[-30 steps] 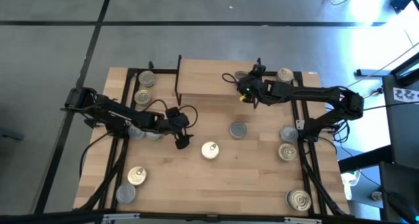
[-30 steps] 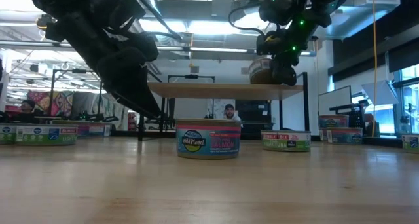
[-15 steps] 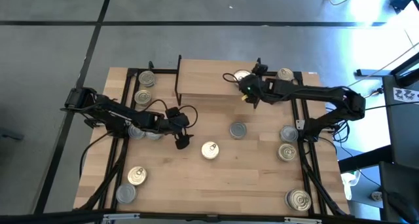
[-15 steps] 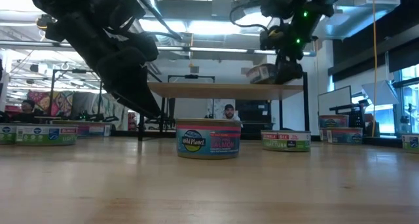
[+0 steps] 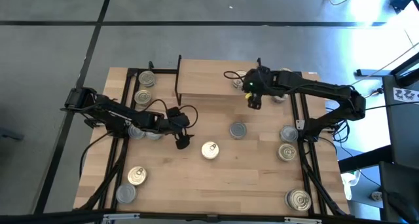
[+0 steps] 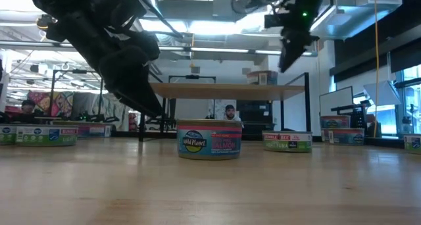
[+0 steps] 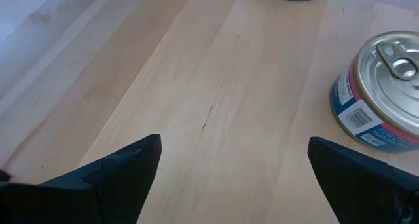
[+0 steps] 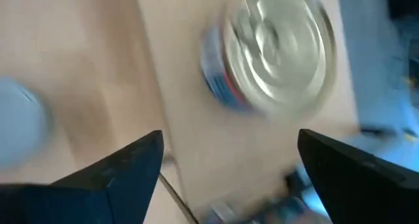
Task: Stack canned seafood by type on shelf
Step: Put the blue pink tuna can on the shelf
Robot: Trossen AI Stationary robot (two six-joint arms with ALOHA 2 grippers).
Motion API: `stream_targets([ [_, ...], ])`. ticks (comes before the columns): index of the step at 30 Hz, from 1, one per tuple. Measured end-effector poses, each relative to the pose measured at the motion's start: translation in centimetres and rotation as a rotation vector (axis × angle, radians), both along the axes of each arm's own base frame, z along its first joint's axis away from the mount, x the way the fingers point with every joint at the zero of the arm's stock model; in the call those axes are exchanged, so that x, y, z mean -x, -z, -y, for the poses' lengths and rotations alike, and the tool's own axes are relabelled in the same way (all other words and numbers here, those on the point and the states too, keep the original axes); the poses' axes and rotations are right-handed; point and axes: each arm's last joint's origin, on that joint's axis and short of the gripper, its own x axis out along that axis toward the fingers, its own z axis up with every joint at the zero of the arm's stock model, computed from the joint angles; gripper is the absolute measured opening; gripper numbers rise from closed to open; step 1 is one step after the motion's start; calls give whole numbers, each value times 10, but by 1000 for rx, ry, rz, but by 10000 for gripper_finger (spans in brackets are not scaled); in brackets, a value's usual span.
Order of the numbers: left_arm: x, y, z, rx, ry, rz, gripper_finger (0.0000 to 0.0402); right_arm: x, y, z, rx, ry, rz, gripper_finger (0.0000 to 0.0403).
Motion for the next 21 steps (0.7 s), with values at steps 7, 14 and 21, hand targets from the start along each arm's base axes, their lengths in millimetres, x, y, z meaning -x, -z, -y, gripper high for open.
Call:
stream_targets([
  [7, 0, 0, 0, -5, 6, 2, 382, -19, 12, 6, 77, -40, 133, 350],
  [14, -2, -2, 0, -19, 21, 19, 382, -26, 22, 12, 201, 13, 134, 350],
  [21, -4, -3, 0, -24, 28, 40, 382, -28, 30, 25, 305, 85, 79, 350],
])
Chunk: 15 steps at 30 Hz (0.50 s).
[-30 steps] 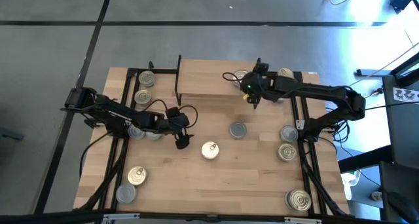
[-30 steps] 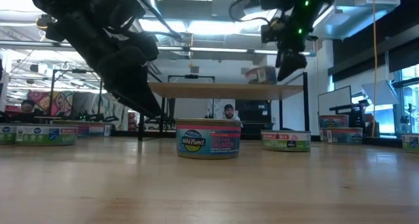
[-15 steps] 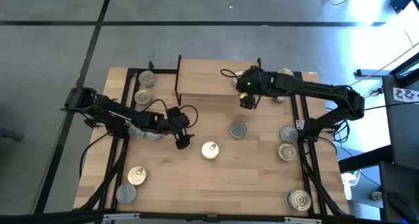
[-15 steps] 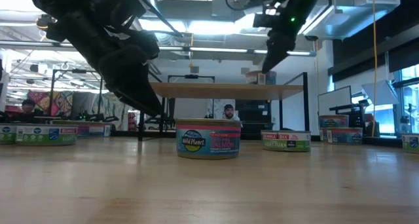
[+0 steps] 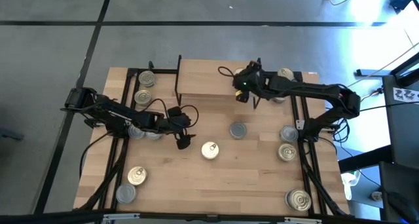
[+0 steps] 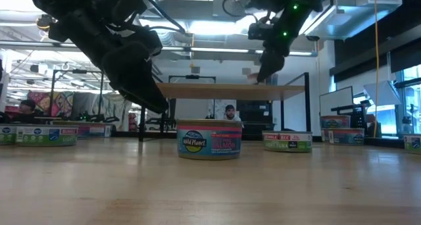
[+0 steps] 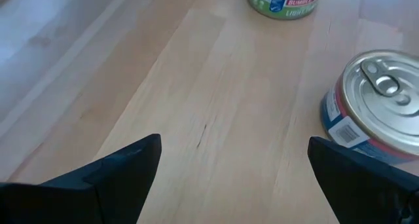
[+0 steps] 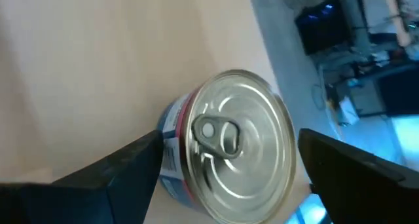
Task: Stack canned seafood by type on shelf
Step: Put the blue pink tuna can on the shelf
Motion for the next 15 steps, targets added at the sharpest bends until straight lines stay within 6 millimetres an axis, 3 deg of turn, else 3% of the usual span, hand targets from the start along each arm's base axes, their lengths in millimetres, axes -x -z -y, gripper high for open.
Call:
stream_targets([
  [15, 0, 0, 1, 0, 3, -1, 381, 19, -2, 45, 31, 178, 38, 350],
])
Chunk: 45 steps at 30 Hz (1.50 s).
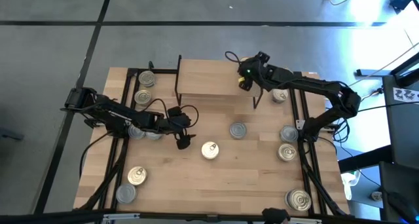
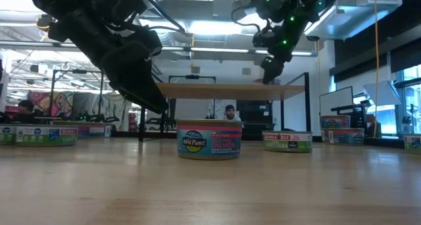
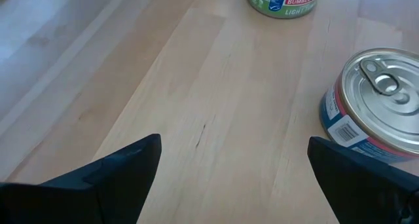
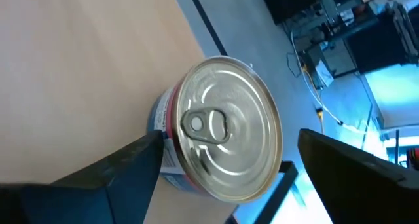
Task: Stack canned seafood by type on shelf
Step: Put the blue pink tuna can on the shelf, then stack the blue pink tuna can on top of the blue pink tuna can on the shelf
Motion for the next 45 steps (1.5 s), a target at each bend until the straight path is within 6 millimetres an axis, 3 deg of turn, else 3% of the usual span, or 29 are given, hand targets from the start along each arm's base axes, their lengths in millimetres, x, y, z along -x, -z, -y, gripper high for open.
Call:
stream_targets([
  [4, 0, 0, 0, 0, 0, 0, 381, 5, 0, 7, -3, 22, 0, 350],
  [8, 0, 0, 0, 0, 0, 0, 381, 3, -4, 0, -11, -15, 16, 350],
  [11, 0, 0, 0, 0, 1, 0, 381, 0, -16, -25, -29, -102, 62, 350],
  [16, 0, 0, 5, 1, 20, 5, 381, 5, -33, -83, -132, -275, 118, 350],
  [22, 1, 0, 17, 2, 66, 5, 381, 7, -34, -143, -394, -501, 168, 350],
  [27, 1, -2, 29, 11, 112, 32, 381, 4, -10, -185, -541, -666, 200, 350],
  [31, -1, 0, 40, 26, 140, 62, 381, 6, 18, -207, -579, -708, 241, 350],
  [38, -8, 16, 56, 70, 155, 75, 382, 10, 68, -230, -640, -740, 327, 350],
  [45, -15, 41, 75, 83, 200, 75, 382, -4, 105, -242, -664, -739, 301, 350],
])
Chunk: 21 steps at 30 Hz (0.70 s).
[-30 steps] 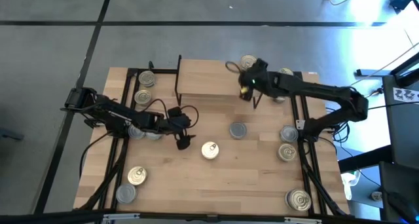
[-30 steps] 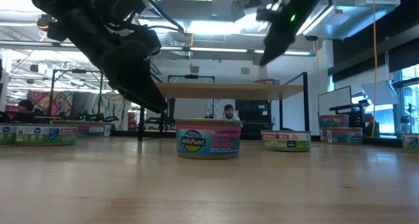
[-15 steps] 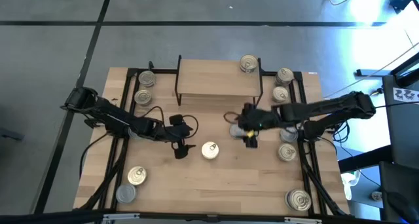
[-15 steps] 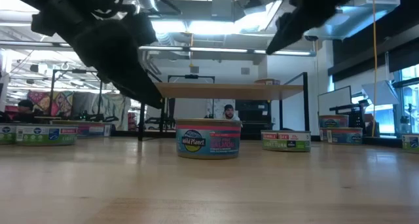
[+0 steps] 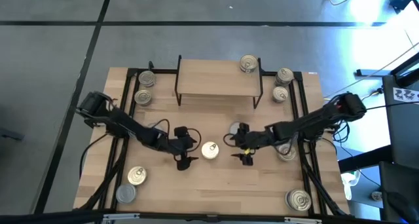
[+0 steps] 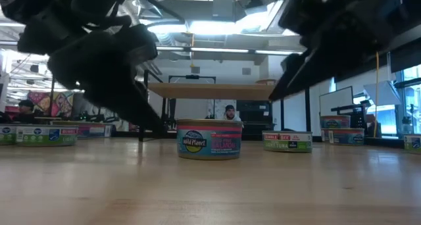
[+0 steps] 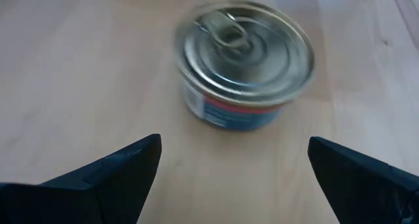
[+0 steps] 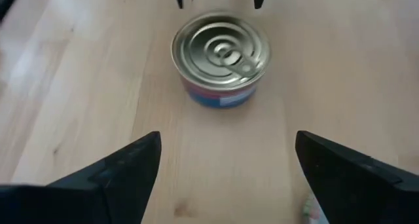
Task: Stack canned seafood by type on shelf
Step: Stack the blue pink tuna can on top of the blue pink tuna can on the shelf
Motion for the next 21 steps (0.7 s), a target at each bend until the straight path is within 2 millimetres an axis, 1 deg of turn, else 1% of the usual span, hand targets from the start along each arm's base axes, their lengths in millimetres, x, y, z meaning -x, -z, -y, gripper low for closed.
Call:
stream_targets([
  [6, -10, 18, 9, -1, 6, -34, 382, -12, 26, -3, 4, 3, -34, 350],
  [13, -21, 23, 12, -20, -8, -31, 382, -19, 47, -5, -7, 23, -63, 350],
  [15, -21, 19, 12, -8, -9, -37, 381, -19, 51, -5, -9, 30, -81, 350],
  [17, -19, 12, 14, -1, -8, -78, 370, -19, 53, -5, -16, 40, -92, 350],
  [19, -16, -1, 14, -6, -6, -125, 348, -18, 53, -5, -20, 47, -97, 350],
  [21, -15, -18, 15, -6, 1, -138, 315, -18, 53, -5, -23, 49, -97, 350],
])
